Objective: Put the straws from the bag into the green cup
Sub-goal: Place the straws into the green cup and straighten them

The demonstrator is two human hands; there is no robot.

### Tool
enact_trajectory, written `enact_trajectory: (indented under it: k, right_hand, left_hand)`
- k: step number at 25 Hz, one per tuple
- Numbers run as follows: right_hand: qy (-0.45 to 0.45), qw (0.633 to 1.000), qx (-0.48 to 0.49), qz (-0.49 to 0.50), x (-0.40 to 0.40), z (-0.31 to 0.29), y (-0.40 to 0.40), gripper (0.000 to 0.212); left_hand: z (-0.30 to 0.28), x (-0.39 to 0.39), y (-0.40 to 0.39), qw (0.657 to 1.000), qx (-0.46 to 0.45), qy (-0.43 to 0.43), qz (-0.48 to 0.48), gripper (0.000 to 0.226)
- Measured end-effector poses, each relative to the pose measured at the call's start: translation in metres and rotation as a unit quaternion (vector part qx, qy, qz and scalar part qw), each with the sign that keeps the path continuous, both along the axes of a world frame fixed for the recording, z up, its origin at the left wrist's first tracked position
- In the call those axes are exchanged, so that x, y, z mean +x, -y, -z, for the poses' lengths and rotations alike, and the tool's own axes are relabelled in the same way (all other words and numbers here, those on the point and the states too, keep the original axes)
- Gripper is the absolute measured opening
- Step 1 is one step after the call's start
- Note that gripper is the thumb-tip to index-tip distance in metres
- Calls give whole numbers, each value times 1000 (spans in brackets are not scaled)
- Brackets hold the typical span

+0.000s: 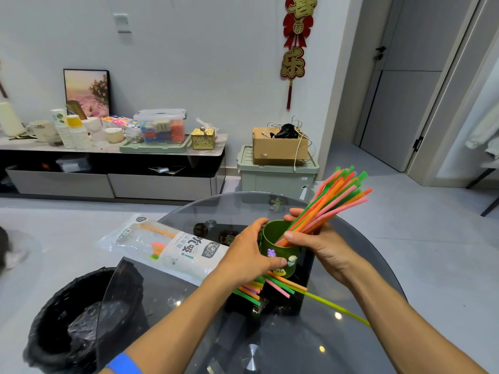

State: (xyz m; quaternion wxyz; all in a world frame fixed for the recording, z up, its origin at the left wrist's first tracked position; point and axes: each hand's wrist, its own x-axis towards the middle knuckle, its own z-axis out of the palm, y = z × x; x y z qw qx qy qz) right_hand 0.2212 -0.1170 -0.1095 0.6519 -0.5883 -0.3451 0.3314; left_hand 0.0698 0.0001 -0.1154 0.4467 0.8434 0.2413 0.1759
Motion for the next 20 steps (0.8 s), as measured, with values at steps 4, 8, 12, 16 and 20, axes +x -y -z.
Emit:
enact_trajectory:
  k: [4, 8, 12, 16, 20]
  right_hand:
    - [45, 994, -99, -32, 2, -7, 27, 59]
    - [169, 922, -348, -30, -9, -6, 61, 61]
    - [336, 830, -439, -73, -30, 6, 73, 20]
    - [427, 801, -412, -77, -47, 15, 67, 20]
    - [416, 827, -367, -95, -65, 17, 59, 21]
  left_hand:
    - [-9, -35, -22, 996, 80, -24, 11, 91]
    - [3, -71, -42, 956, 221, -188, 39, 95]
    - [16, -86, -33, 904, 306, -280, 99, 99]
    - [-12, -99, -27, 844, 338, -370, 193, 120]
    - [-27, -98, -29, 738, 396, -504, 211, 132]
